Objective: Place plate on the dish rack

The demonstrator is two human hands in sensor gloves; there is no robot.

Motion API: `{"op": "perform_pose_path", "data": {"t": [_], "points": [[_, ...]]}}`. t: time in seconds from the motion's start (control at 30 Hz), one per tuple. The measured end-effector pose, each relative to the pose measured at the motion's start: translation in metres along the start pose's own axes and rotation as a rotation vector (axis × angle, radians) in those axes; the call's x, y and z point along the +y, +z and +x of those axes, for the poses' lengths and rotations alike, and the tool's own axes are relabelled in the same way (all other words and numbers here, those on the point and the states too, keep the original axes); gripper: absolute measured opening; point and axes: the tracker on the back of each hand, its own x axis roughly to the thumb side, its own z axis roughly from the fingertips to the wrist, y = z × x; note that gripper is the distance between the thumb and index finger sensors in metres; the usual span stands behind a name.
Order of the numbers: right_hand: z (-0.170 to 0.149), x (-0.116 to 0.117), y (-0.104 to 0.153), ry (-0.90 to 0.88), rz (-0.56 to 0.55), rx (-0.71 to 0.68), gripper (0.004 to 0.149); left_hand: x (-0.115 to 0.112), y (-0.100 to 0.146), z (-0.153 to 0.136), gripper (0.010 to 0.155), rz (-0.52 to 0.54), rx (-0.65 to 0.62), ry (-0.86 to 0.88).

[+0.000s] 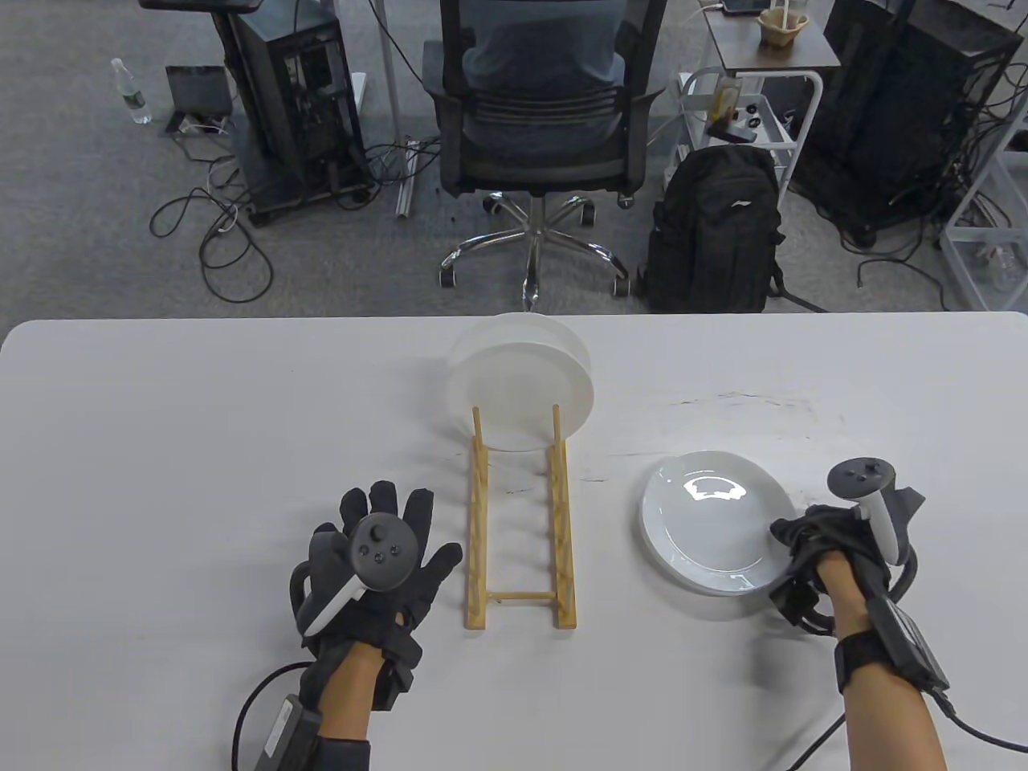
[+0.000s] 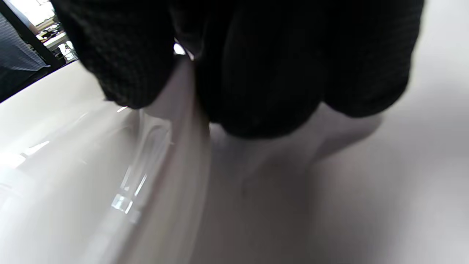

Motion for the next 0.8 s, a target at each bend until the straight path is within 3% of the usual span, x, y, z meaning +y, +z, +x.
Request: {"op": "perform_pose_path", "data": {"t": [0.07,0.27,0.33,0.5,0.57,0.67,0.8], "points": [[0.003,-0.009,0.005,0.008,-0.054,0.015,0.051,0.0,0.0,0.0,0.079,-0.002,0.001,0.003],[0.008,-0.049,0.029,-0.139,-0.118,-0.074,0.043,0.002,0.0,0.0,0.079,-0.004,-0.004,0.009],[0.018,-0.062,0.04,-0.209,-0.076,-0.177,0.045,0.002,0.0,0.0,0.079,-0.002,-0.004,0.013],[0.055,-0.091,0.075,-0.21,-0.172,-0.283,0.057,0.003,0.0,-0.001,0.079,0.0,-0.005,0.017],[0.072,-0.099,0.087,-0.272,-0.253,-0.327,0.056,0.003,0.0,-0.001,0.079,-0.003,-0.006,0.017],[0.109,-0.107,0.114,-0.304,-0.458,-0.433,0.047,0.002,0.0,-0.001,0.08,-0.005,-0.006,0.018],[0.169,-0.099,0.158,-0.225,-0.648,-0.655,0.042,0.003,0.0,-0.003,0.08,-0.004,-0.005,0.022]]}}
